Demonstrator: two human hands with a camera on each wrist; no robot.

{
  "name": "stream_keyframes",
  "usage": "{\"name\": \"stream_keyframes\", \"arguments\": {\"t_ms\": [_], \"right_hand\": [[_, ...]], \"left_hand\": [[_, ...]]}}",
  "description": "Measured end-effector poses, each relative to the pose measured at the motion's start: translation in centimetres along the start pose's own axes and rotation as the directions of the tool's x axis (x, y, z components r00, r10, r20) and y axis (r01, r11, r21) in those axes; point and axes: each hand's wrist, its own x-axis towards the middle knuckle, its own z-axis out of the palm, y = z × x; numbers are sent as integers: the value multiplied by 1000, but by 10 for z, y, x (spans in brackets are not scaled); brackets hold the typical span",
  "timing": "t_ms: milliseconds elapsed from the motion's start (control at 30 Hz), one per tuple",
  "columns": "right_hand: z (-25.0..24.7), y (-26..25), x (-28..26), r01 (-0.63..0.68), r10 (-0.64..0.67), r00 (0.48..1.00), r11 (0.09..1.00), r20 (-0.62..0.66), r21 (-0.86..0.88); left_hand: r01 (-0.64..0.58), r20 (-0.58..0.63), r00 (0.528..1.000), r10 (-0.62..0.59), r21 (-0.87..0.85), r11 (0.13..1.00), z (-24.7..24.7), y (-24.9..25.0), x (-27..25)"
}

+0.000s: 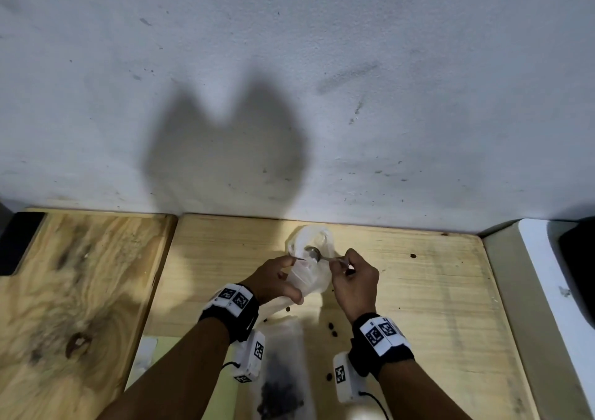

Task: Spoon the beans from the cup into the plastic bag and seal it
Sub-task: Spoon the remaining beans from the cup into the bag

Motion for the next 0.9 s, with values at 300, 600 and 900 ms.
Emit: {"name": "stream_keyframes", "arguments": {"t_ms": [300,600,900], "right_hand": [[0,5,3,8,-12,999,997,-48,-82],[-34,10,2,270,-280,960,889,26,-370],[-33,20,-2,73,-81,994,991,-74,-112]], "left_hand": [[38,-23,999,-36,116,992,2,-5,8],[25,-159,987,-8,104,994,-14,4,6],[38,-118,993,-29,73,997,-7,2,8]]}}
